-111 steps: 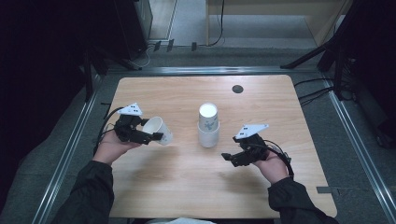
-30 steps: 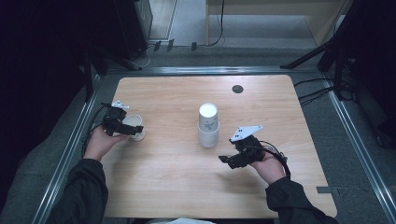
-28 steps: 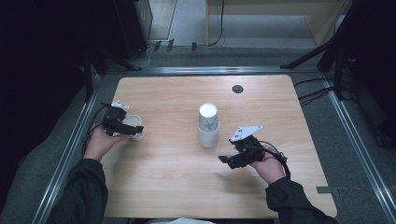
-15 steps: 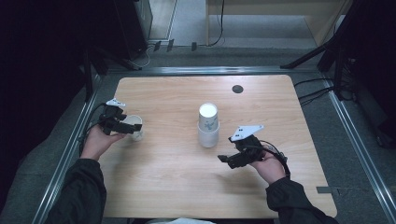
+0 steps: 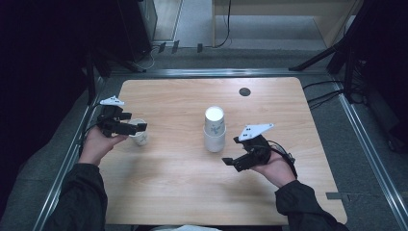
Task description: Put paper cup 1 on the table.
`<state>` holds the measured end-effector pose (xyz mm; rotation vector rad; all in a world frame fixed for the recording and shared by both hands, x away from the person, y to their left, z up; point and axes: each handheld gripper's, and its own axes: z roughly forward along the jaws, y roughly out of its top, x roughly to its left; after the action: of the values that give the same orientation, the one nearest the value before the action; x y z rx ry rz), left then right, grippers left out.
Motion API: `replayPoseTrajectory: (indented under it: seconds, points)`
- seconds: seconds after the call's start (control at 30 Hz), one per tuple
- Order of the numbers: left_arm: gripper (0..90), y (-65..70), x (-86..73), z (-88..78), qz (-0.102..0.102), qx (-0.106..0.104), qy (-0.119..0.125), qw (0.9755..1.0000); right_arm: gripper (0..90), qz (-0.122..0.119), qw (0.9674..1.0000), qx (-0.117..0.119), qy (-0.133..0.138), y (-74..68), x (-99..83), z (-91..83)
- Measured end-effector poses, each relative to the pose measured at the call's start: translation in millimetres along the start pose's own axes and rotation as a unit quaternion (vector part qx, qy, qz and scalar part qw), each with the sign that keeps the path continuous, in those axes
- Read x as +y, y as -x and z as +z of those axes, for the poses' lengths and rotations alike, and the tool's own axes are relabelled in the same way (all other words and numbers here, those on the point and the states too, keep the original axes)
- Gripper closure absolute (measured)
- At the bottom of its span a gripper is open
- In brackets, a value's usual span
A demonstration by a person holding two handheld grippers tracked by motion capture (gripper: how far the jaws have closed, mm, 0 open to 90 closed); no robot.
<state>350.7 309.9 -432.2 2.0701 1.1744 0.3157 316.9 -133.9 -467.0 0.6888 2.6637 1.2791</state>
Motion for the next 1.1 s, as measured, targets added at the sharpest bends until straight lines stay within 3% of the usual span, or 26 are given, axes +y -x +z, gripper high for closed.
replayPoseTrajectory:
  seconds: [0.07, 0.27, 0.5, 0.7, 0.87, 1.03, 1.1]
  points:
    - [12.4, 7.3, 2.3, -0.5, 0.007, -0.005, -0.003, 1.0000, 13.6, 0.013, 0.9998, 0.013, 0.007, 2.8, 2.7, -1.8]
    - [12.5, 29.3, 6.1, -2.8, 0.022, -0.037, -0.003, 0.9991, 13.5, 0.017, 0.9998, 0.004, 0.007, 9.7, 9.2, -3.7]
    - [13.0, 59.1, 2.3, -1.9, 0.058, -0.055, -0.023, 0.9966, 15.5, -0.010, 0.9999, -0.003, 0.002, 18.8, 18.5, -2.8]
    - [13.4, 80.7, -5.8, -1.2, 0.074, -0.076, -0.020, 0.9942, 16.1, 0.013, 0.9998, 0.013, 0.000, 27.7, 29.0, 3.6]
    - [13.6, 94.3, -11.6, -0.1, 0.081, -0.090, -0.016, 0.9924, 16.1, 0.000, 0.9999, 0.016, -0.005, 32.4, 40.3, 7.8]
    - [13.7, 104.3, -16.0, 3.7, 0.087, -0.103, -0.019, 0.9907, 16.2, -0.034, 0.9992, 0.009, -0.020, 37.4, 54.4, 11.7]
    - [13.7, 106.4, -16.4, 5.3, 0.090, -0.107, -0.017, 0.9900, 16.2, -0.031, 0.9991, 0.018, -0.025, 40.0, 59.4, 13.6]
